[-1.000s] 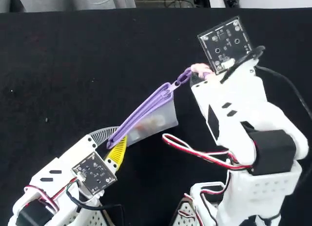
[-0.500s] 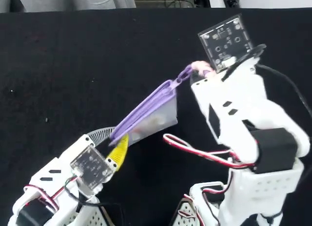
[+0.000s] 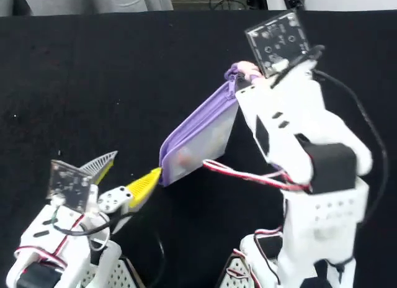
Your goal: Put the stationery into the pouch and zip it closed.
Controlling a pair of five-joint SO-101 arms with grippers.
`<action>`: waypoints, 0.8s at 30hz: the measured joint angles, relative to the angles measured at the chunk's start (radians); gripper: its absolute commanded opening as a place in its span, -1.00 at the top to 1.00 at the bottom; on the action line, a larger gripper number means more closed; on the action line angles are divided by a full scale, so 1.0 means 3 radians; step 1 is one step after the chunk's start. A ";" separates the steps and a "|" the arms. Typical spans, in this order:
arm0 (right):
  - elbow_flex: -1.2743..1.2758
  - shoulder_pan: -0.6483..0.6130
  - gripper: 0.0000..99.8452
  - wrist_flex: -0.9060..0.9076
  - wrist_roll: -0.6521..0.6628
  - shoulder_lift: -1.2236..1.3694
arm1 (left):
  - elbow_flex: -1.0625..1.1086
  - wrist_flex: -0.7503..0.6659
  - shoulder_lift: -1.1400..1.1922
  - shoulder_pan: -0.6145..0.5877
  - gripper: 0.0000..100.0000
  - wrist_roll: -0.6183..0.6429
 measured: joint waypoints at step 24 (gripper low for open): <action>0.1345 -0.0020 0.98 -0.2506 -0.0537 0.0977 | -0.0046 0.0000 0.0000 -0.1529 0.39 0.0885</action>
